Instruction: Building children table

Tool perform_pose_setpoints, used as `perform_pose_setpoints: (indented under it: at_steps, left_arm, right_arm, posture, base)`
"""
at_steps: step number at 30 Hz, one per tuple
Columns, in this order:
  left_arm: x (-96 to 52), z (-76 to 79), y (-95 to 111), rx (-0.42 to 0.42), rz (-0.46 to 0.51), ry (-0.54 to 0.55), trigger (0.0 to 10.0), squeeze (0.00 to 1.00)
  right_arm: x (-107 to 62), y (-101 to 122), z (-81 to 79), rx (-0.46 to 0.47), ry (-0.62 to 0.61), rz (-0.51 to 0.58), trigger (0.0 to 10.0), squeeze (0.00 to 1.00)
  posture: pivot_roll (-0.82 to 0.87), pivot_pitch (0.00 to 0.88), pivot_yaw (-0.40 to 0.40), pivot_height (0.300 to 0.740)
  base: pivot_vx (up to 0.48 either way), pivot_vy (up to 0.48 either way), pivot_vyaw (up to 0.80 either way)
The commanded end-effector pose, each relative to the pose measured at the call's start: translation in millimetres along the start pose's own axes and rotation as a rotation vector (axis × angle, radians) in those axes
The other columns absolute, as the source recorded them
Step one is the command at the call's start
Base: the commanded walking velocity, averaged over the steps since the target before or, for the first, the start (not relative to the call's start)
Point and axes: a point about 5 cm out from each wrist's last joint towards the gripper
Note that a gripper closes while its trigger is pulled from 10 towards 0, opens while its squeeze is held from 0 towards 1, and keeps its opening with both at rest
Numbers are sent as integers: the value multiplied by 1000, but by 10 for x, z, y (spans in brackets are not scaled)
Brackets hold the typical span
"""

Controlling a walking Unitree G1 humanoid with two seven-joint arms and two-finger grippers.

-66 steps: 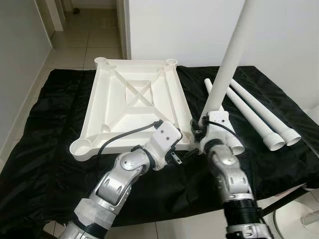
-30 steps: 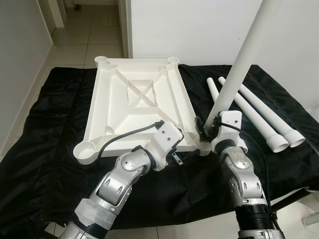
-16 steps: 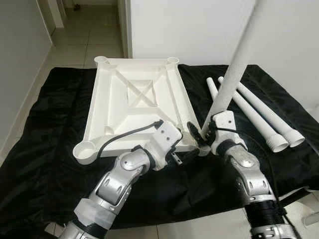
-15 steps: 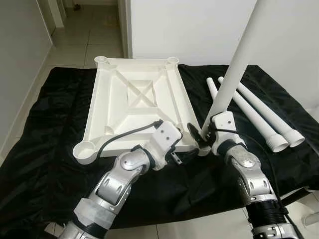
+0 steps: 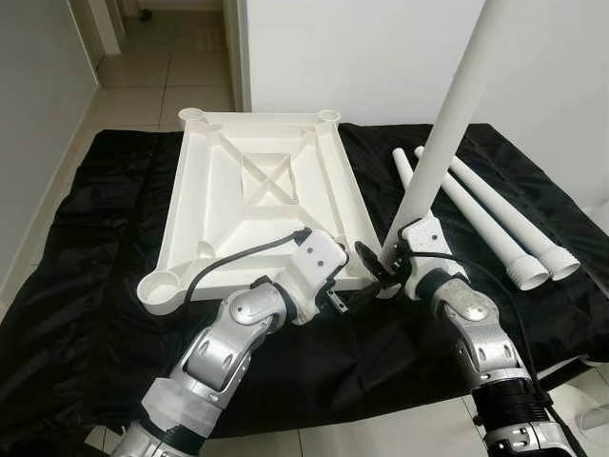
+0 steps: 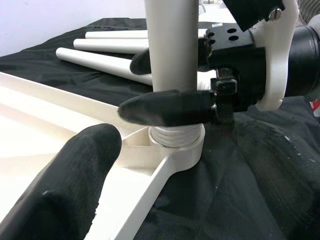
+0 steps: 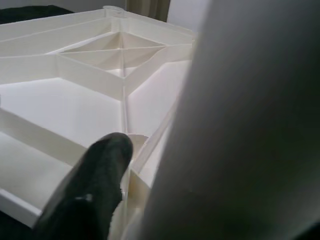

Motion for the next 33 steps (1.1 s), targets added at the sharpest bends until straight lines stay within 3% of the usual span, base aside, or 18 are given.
perform_pose_setpoints:
  at_steps: [1, 12, 14, 17, 20, 23, 25, 27, 30, 33]
  left_arm:
    - [18, -3, 4, 9, -9, -6, 10000, 0]
    - [12, -13, 5, 9, -8, -2, 10000, 0]
    - [13, -10, 3, 7, -7, -1, 10000, 0]
    - [16, 2, 1, 6, -5, 1, 10000, 0]
    - [16, 5, 0, 5, -5, 1, 10000, 0]
    - [18, 11, -3, 3, -3, 1, 10000, 0]
    - [19, 14, -4, 2, -3, 0, 10000, 0]
    - [19, 14, -4, 2, -3, 0, 10000, 0]
    - [24, 24, -8, 0, -2, -2, 10000, 0]
    - [26, 27, -8, -1, -2, -4, 10000, 0]
  right_arm:
    - [-19, -52, 31, 28, 4, -7, 0, 0]
    - [-39, -76, 19, 92, -21, -16, 0, 0]
    - [-32, -50, 20, 127, -69, -13, 0, 0]
    - [-3, -53, -1, 215, -237, -79, 0, 0]
    - [3, -69, -9, 245, -295, -112, 0, 0]
    - [10, -82, -178, 275, -479, -224, 0, 0]
    - [7, -78, -231, 288, -521, -248, 0, 0]
    - [7, -78, -231, 288, -521, -248, 0, 0]
    - [50, -11, -407, 321, -558, -244, 0, 0]
    - [73, 30, -471, 331, -549, -236, 0, 0]
  posture:
    - [-56, 2, -12, 740]
    - [-54, 2, -14, 740]
    - [-54, 2, -22, 740]
    - [-55, 2, -26, 740]
    - [-54, 3, -29, 740]
    - [-55, 0, -33, 740]
    - [-55, 0, -34, 740]
    - [-55, 0, -34, 740]
    - [-55, 0, -37, 740]
    - [-55, 0, -37, 740]
  base:
    - [0, 0, 0]
    - [0, 0, 0]
    - [0, 0, 0]
    - [0, 0, 0]
    - [0, 0, 0]
    - [0, 0, 0]
    - [0, 0, 0]
    - [0, 0, 0]
    - [0, 0, 0]
    - [0, 0, 0]
Point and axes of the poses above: a point about 5 cm out from each wrist's last joint towards the gripper, its own x axis pointing out of the wrist towards the gripper, its own y axis along the axis of the wrist's last joint, z = x × y, and after that the axes turned 10 degrees about -x, right-handed
